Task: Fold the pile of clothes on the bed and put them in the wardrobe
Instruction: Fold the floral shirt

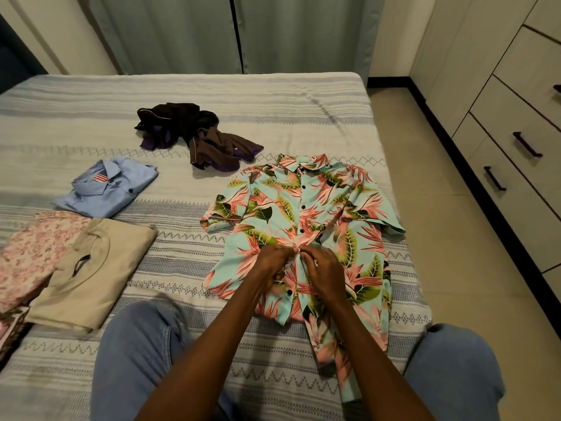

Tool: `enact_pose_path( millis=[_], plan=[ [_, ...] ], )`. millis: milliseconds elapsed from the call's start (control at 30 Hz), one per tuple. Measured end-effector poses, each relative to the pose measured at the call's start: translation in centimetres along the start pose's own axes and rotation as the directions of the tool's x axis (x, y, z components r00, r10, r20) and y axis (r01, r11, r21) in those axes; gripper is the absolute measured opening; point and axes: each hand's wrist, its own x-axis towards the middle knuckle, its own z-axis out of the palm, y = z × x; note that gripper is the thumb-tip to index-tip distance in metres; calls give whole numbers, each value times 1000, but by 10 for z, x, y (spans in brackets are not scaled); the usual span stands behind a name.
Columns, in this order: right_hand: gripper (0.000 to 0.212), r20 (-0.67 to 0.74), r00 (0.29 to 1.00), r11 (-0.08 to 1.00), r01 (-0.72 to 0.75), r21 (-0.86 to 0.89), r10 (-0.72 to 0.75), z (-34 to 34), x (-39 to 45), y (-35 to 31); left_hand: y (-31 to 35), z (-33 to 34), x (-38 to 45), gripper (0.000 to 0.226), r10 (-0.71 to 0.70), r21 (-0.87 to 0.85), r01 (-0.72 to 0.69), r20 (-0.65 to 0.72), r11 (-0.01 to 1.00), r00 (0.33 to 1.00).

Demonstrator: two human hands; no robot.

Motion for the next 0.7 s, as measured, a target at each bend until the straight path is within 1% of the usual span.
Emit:
enact_pose_path(
  millis=[100, 167, 233, 300, 367, 433, 467, 500, 567, 633, 700],
  plan=[
    [19, -5, 1000, 1000, -16, 24, 16, -2, 0, -3, -2, 6, -4, 24, 93, 43, -92, -41, 995, 995],
    [16, 10, 998, 996, -63, 64, 62, -4, -1, -4, -6, 6, -7, 25, 183, 69, -178, -61, 982, 981],
    [23, 36, 991, 987, -134, 89, 132, -9, -2, -5, -12, 4, -8, 22, 242, 82, -235, -98, 969, 965],
    [27, 43, 987, 984, -160, 73, 157, -13, -6, -5, -18, 0, -13, 22, 272, 99, -260, -139, 961, 952],
    [20, 53, 987, 986, -155, 53, 153, -18, -16, -10, -25, -5, -21, 23, 292, 178, -264, -156, 948, 944],
    [11, 105, 977, 982, -189, 19, 186, -20, -31, -17, -36, -11, -31, 25, 291, 257, -254, -116, 932, 950],
    [8, 146, 967, 978, -209, -5, 208, -20, -40, -20, -44, -13, -36, 26, 301, 325, -262, -75, 909, 951],
    [11, 184, 960, 977, -208, -45, 213, -19, -48, -21, -51, -14, -39, 27, 316, 414, -276, -31, 868, 948],
    [19, 246, 946, 971, -175, -166, 212, -18, -63, -23, -64, -16, -47, 20, 332, 559, -293, 33, 776, 943],
    [29, 285, 933, 951, -139, -276, 219, -16, -74, -24, -70, -14, -55, 15, 364, 654, -303, 46, 693, 930],
    [34, 299, 924, 934, -133, -331, 237, -15, -80, -26, -73, -11, -61, 17, 407, 730, -312, 50, 608, 912]
  ],
)
